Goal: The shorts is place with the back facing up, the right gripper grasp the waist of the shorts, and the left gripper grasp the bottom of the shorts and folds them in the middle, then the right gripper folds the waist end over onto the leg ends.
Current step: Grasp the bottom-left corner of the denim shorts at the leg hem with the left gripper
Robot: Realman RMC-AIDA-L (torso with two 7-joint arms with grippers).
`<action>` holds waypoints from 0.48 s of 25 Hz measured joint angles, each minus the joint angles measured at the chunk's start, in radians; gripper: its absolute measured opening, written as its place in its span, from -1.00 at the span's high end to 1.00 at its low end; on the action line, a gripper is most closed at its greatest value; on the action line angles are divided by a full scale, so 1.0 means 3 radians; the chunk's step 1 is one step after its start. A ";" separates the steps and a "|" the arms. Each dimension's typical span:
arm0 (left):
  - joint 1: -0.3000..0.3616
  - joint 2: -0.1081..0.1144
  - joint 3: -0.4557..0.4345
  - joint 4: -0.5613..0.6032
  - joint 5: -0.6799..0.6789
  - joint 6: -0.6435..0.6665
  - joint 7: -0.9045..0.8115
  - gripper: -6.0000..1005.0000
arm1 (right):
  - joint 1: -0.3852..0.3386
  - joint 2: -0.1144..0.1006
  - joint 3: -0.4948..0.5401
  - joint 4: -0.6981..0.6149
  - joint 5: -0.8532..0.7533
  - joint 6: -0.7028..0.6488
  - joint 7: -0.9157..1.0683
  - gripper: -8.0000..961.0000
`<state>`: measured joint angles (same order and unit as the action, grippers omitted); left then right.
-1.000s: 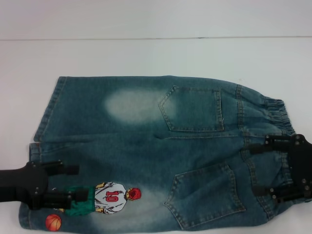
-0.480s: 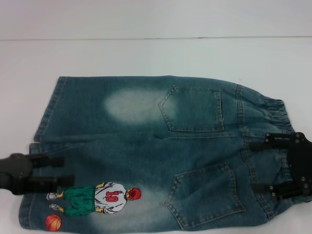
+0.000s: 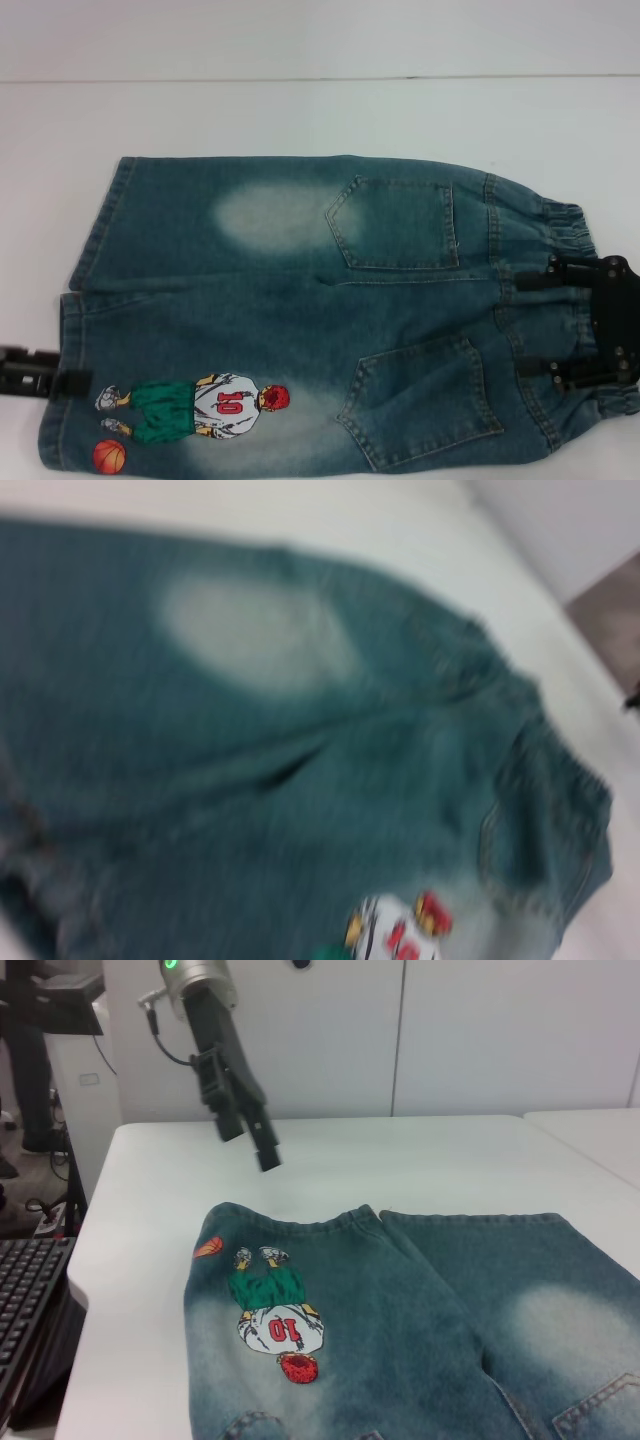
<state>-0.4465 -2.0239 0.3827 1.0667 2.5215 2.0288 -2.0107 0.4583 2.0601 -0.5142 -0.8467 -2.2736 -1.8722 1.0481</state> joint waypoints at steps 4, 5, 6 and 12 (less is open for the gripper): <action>-0.0037 0.0010 0.0061 0.0100 0.0312 0.0043 -0.0193 -0.86 | 0.0002 0.0010 0.0002 0.0000 0.0024 0.0029 -0.0001 -0.88; -0.0040 0.0014 0.0068 0.0123 0.0375 0.0042 -0.0220 -0.86 | 0.0002 0.0012 0.0001 0.0000 0.0034 0.0030 -0.0001 -0.88; -0.0044 0.0017 0.0074 0.0134 0.0436 0.0031 -0.0239 -0.86 | 0.0002 0.0013 0.0001 0.0000 0.0040 0.0031 -0.0002 -0.88; -0.0028 0.0007 0.0121 0.0127 0.0595 -0.0141 -0.0238 -0.86 | 0.0007 0.0027 -0.0001 0.0000 0.0074 0.0034 -0.0002 -0.87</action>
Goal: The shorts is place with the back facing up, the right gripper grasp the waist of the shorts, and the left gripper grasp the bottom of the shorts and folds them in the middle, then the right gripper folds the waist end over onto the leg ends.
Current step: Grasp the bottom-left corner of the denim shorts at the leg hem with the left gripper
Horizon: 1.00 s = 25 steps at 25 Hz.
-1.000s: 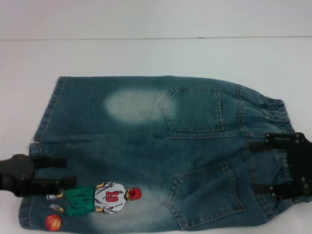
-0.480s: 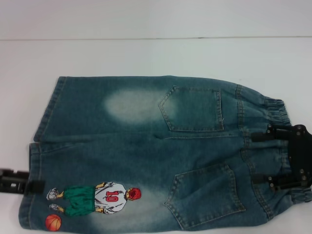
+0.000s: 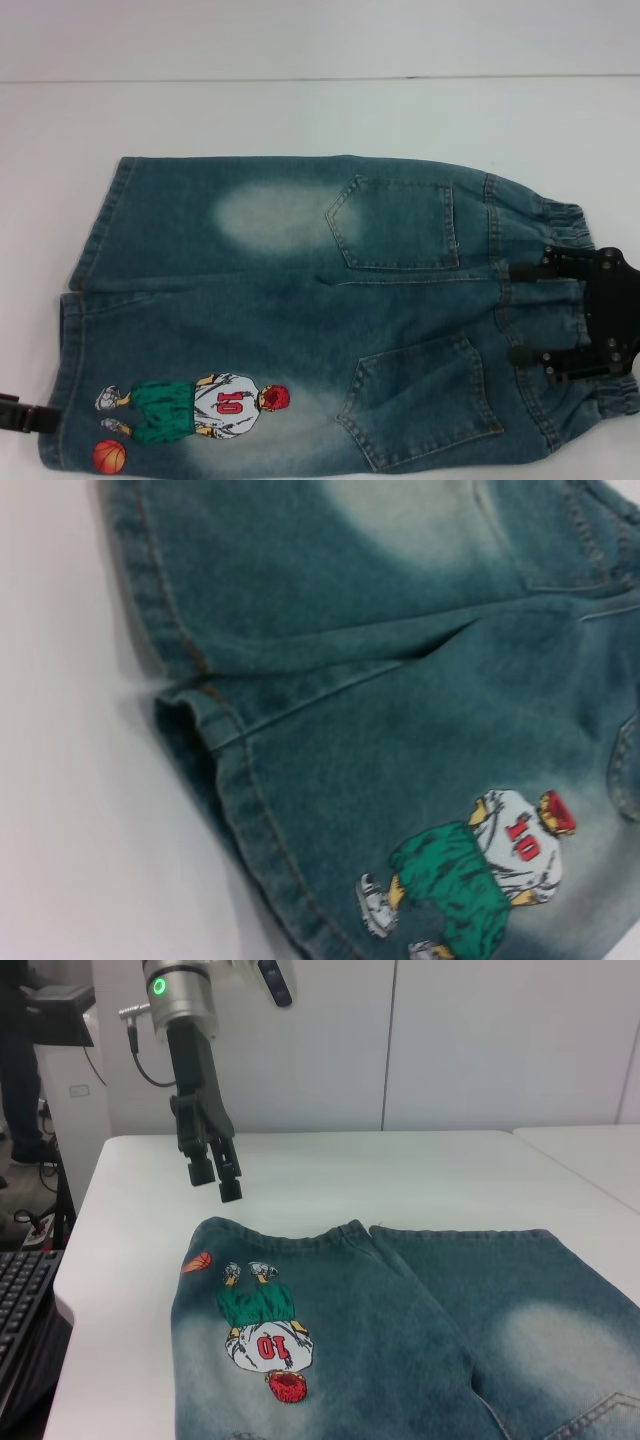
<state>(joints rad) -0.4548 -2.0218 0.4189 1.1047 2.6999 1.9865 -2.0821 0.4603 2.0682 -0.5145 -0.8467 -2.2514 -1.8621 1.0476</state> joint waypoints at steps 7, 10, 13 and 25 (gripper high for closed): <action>-0.0013 -0.0019 0.0102 -0.0184 0.0213 -0.0170 0.0001 -0.86 | 0.0002 0.0006 -0.0017 0.0008 0.0000 -0.0001 0.0000 -0.87; -0.0024 -0.0020 0.0107 -0.0252 0.0252 -0.0200 0.0007 -0.86 | 0.0000 0.0014 -0.0016 0.0011 0.0000 0.0000 0.0000 -0.87; -0.0024 -0.0021 0.0102 -0.0282 0.0234 -0.0196 0.0032 -0.86 | -0.0007 0.0015 -0.0018 0.0015 0.0000 0.0010 0.0004 -0.86; -0.0117 -0.0074 0.0144 -0.0437 0.0219 -0.0299 0.0108 -0.86 | -0.0044 0.0025 -0.0005 0.0015 -0.0002 -0.0006 0.0001 -0.86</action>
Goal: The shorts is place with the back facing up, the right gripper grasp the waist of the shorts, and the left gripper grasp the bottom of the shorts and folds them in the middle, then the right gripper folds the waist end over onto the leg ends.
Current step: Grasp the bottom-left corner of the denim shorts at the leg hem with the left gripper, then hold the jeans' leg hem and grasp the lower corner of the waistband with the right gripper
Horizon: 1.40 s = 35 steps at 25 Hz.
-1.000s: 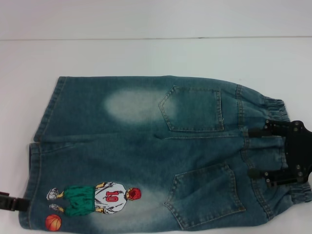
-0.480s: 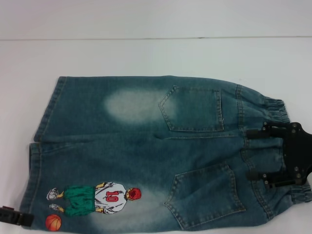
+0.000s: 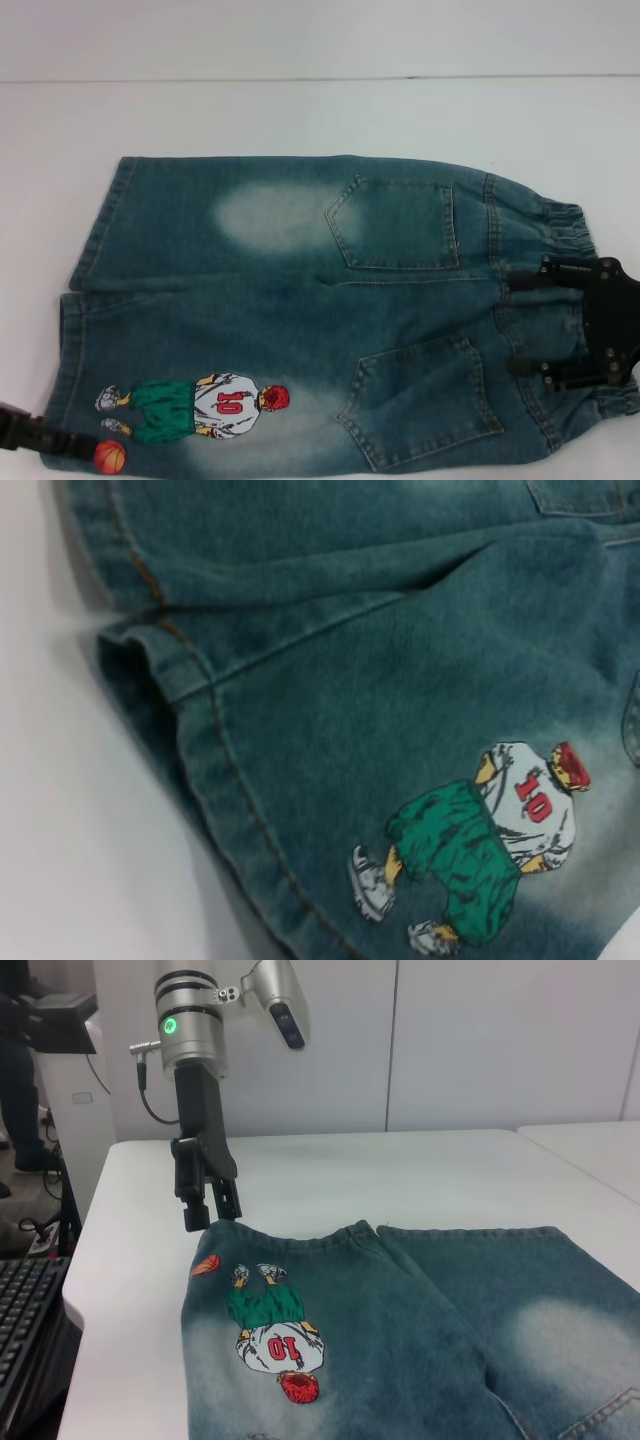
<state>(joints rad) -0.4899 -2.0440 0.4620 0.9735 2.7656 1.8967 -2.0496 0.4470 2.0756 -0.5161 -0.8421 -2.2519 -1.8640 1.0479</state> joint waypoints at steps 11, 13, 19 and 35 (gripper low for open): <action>-0.0032 -0.0031 0.0019 -0.0070 0.0037 -0.0107 -0.0009 -0.67 | -0.0010 -0.0004 0.0004 -0.0013 0.0000 0.0030 -0.0001 -0.85; -0.0030 -0.0040 0.0023 -0.0055 0.0037 -0.0137 -0.0031 -0.57 | -0.0011 -0.0005 0.0006 -0.0014 0.0000 0.0035 -0.0001 -0.85; -0.0049 -0.0050 0.0042 -0.0068 0.0038 -0.0154 -0.0068 -0.11 | -0.0024 -0.0006 0.0007 -0.0021 0.0000 0.0037 -0.0001 -0.84; -0.0154 -0.0094 0.0118 -0.0101 0.0006 -0.0071 -0.0138 0.93 | -0.0065 -0.0007 0.0107 -0.0047 -0.0010 0.0000 0.0150 -0.83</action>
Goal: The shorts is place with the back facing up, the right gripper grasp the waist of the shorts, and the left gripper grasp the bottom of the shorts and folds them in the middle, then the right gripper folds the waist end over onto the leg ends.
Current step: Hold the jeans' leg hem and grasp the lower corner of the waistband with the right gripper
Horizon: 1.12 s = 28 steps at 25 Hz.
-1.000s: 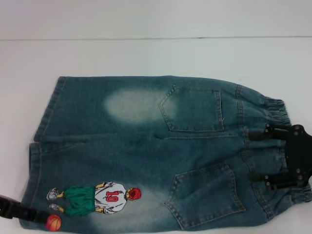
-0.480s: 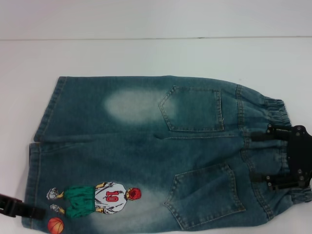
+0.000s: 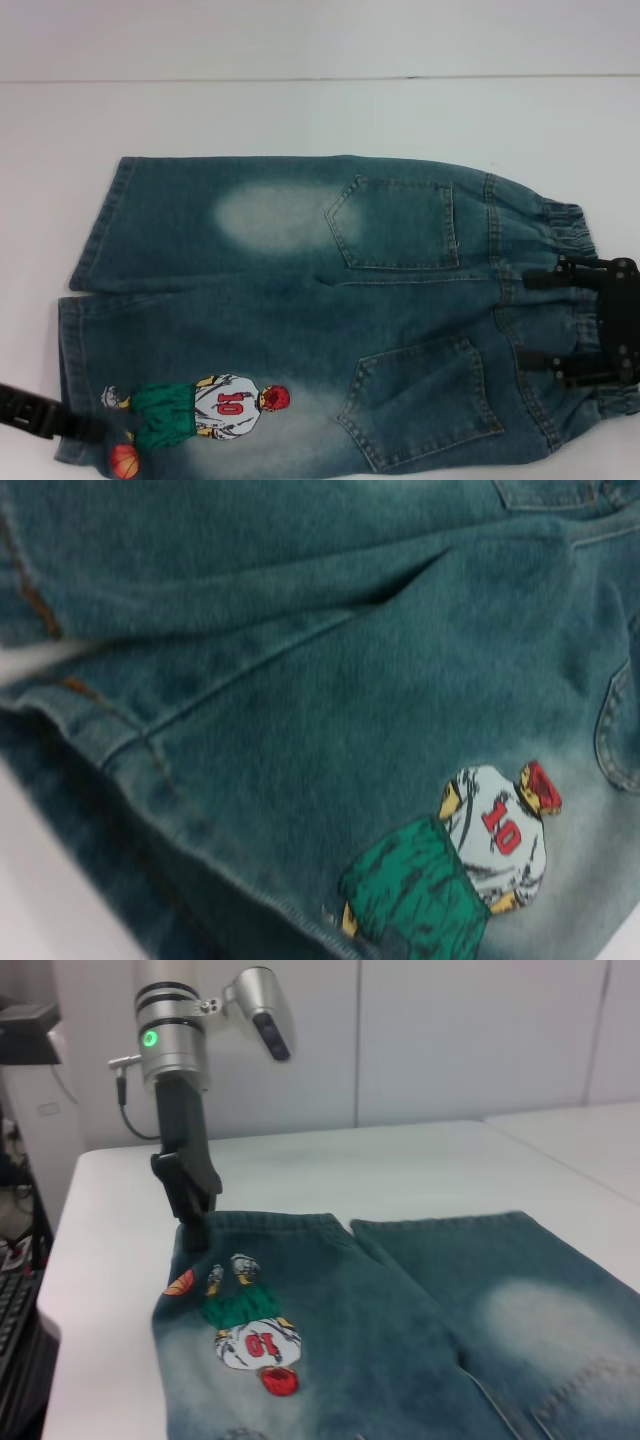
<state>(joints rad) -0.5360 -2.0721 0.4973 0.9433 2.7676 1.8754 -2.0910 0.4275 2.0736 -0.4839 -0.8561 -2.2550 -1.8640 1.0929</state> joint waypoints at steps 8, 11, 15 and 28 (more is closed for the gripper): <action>-0.0041 -0.0069 0.0124 -0.0003 0.0016 -0.0108 0.0004 0.98 | -0.0077 -0.0109 0.0021 -0.0654 -0.0257 -0.0011 0.0912 -0.83; -0.0040 -0.0075 0.0166 -0.0036 0.0010 -0.0145 0.0012 0.98 | 0.0008 -0.0135 -0.0014 -0.0964 -0.0650 -0.0239 0.1180 -0.83; -0.0048 -0.0076 0.0227 -0.0079 0.0023 -0.0164 0.0012 0.98 | 0.0174 -0.0165 -0.0085 -0.1258 -0.1202 -0.0402 0.1538 -0.82; -0.0015 -0.0100 0.0265 -0.0095 0.0033 -0.0220 0.0006 0.98 | 0.0491 -0.0108 -0.0581 -0.1223 -0.2130 -0.0401 0.2053 -0.82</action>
<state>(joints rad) -0.5405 -2.1021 0.5768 0.9149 2.7775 1.8093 -2.0892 0.5748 2.0414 -0.6582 -1.2230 -2.8939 -1.9842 1.7087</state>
